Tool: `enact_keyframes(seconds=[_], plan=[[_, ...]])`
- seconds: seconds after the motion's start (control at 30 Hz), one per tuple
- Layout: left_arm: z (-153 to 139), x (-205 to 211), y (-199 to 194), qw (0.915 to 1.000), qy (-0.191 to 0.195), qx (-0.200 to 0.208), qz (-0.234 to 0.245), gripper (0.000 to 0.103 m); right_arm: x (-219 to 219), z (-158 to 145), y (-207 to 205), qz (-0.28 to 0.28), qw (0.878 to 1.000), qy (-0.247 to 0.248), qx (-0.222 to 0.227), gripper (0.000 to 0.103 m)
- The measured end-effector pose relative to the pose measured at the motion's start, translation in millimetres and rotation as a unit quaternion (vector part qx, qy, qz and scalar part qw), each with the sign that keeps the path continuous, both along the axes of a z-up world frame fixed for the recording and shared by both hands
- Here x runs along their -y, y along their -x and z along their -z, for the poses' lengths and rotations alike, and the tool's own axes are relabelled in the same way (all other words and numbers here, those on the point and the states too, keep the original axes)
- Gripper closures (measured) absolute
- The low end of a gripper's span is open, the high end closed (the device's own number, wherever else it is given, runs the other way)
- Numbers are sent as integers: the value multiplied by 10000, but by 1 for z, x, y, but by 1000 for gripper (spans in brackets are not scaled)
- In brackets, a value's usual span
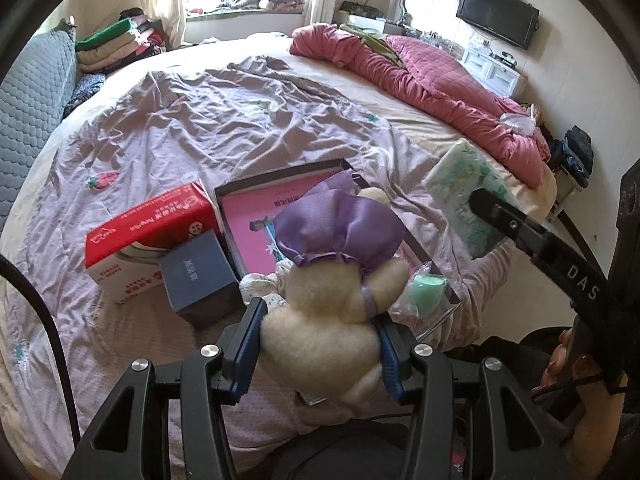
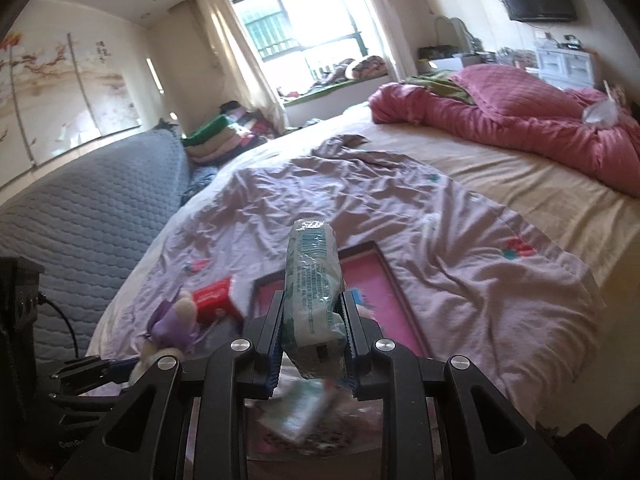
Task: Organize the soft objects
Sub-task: 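Lift the plush bunny and wipes pack and carry them over the pink tray, then lower the bunny and wipes pack into the tray and open both tools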
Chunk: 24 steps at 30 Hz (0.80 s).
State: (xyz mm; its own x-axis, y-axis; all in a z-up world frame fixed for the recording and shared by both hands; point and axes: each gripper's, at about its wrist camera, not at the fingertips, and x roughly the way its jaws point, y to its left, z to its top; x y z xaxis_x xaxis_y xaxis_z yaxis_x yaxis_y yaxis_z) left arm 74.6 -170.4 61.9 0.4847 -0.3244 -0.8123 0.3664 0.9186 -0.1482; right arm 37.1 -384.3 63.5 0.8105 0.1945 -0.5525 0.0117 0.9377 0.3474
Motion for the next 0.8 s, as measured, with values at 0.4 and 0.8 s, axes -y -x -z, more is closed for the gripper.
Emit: enact_keyframes(seconds=[0.4, 0.8], plan=[[36, 22, -18, 9990, -5, -421, 132, 52, 22, 25, -8, 185, 9996, 39, -226, 77], [67, 38, -32, 9969, -137, -729, 259, 52, 20, 96, -34, 150, 9961, -23, -871, 77]])
